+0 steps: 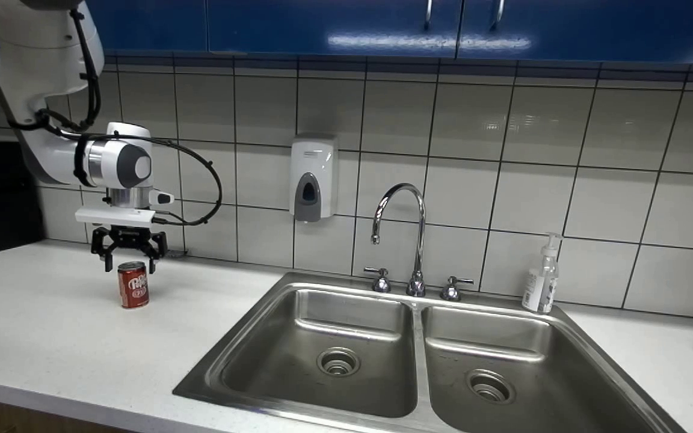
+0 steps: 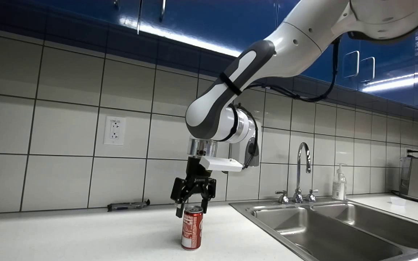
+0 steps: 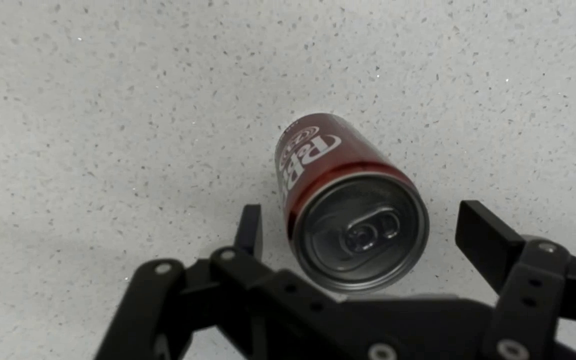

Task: Put the red can inside the left sink

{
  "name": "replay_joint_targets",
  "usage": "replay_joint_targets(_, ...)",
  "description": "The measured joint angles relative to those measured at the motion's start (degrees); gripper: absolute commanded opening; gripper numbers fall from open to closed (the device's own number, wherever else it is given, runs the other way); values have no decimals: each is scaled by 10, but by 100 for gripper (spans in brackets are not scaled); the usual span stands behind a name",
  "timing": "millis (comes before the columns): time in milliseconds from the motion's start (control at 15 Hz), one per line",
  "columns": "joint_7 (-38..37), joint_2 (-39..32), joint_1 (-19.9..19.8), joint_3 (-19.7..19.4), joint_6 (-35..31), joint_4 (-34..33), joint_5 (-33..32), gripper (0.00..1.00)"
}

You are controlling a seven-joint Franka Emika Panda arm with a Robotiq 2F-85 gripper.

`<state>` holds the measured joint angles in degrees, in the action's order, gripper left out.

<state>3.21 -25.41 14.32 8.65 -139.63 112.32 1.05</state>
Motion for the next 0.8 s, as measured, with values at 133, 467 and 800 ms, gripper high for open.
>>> replay_joint_targets(133, 0, -5, 0, 0, 0, 0, 0, 100)
replay_joint_targets(467, 0, -15, 0, 0, 0, 0, 0, 100)
replay_joint_targets(800, 0, -22, 0, 1, 0, 0, 0, 49)
